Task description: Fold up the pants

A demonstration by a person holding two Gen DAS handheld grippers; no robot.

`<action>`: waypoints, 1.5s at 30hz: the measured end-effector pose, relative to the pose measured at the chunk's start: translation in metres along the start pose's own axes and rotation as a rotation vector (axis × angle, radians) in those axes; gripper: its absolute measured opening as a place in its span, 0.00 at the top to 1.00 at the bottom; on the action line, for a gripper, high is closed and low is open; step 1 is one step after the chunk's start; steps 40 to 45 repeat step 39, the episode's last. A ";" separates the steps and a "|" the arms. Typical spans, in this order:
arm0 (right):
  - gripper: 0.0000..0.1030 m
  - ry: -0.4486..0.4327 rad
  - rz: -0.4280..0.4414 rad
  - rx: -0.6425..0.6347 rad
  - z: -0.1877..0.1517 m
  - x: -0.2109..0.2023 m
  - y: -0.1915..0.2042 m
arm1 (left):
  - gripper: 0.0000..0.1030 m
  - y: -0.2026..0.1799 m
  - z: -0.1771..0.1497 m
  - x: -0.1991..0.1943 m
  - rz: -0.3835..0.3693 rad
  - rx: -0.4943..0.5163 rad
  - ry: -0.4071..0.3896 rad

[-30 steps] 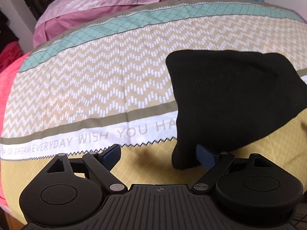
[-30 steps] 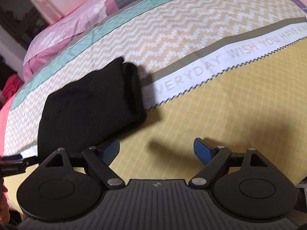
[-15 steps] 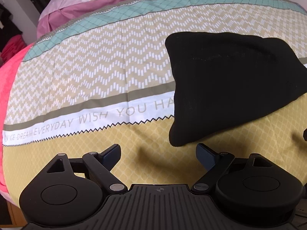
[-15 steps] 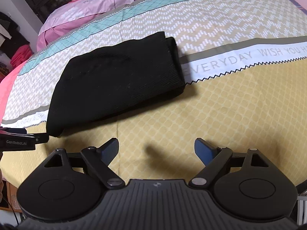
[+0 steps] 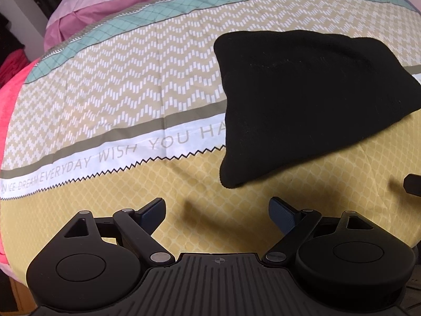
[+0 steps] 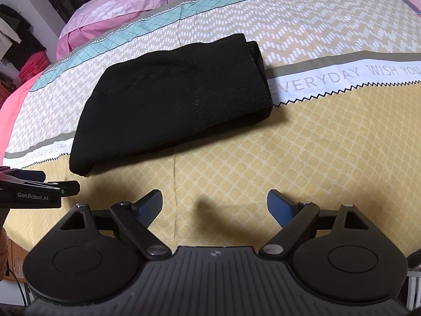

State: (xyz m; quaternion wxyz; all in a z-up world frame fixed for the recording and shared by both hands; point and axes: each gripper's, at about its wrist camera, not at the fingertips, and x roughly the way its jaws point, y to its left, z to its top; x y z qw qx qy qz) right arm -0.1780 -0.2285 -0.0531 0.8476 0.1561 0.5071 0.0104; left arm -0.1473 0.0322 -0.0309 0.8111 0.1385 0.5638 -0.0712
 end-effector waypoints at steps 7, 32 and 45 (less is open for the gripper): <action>0.14 0.004 0.005 -0.002 0.001 0.002 0.000 | 0.00 -0.002 0.001 0.002 -0.001 0.004 0.004; 0.13 0.028 0.017 -0.008 0.004 0.009 0.005 | 0.00 -0.004 0.002 0.011 -0.025 -0.003 0.008; 0.12 0.039 0.025 -0.027 0.005 0.012 0.009 | 0.00 -0.003 0.002 0.011 -0.016 -0.006 0.017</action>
